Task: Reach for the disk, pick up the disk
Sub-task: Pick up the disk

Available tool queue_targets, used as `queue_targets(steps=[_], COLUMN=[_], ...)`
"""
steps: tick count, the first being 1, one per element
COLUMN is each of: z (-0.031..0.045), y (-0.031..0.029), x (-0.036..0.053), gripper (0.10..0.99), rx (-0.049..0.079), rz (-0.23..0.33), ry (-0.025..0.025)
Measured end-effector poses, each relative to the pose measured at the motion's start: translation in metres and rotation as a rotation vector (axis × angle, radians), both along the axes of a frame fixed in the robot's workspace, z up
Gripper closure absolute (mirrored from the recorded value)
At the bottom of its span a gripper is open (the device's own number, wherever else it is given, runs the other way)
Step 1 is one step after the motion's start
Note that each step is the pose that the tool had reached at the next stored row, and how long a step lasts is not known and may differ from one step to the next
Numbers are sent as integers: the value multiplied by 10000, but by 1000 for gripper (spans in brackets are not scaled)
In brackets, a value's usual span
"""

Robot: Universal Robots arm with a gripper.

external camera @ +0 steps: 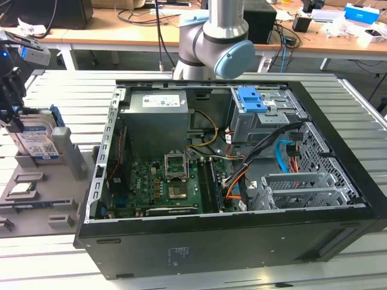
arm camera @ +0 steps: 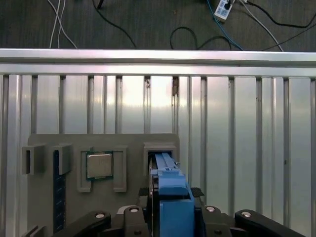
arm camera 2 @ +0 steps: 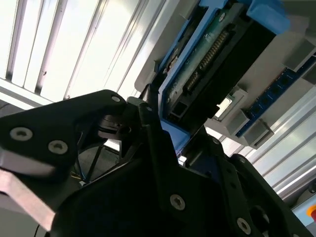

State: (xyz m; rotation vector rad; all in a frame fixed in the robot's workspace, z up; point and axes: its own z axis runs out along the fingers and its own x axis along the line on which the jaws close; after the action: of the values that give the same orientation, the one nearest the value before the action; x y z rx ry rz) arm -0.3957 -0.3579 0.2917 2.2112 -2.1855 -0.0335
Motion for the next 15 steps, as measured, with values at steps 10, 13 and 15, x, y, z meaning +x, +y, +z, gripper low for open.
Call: queue_targets(steps=[10, 13, 15], z=[0, 0, 0], y=[1, 1, 1], x=[0, 0, 0], gripper=[718, 718, 718], rx=[-38, -49, -54], rz=[0, 0, 0], ry=[0, 0, -1])
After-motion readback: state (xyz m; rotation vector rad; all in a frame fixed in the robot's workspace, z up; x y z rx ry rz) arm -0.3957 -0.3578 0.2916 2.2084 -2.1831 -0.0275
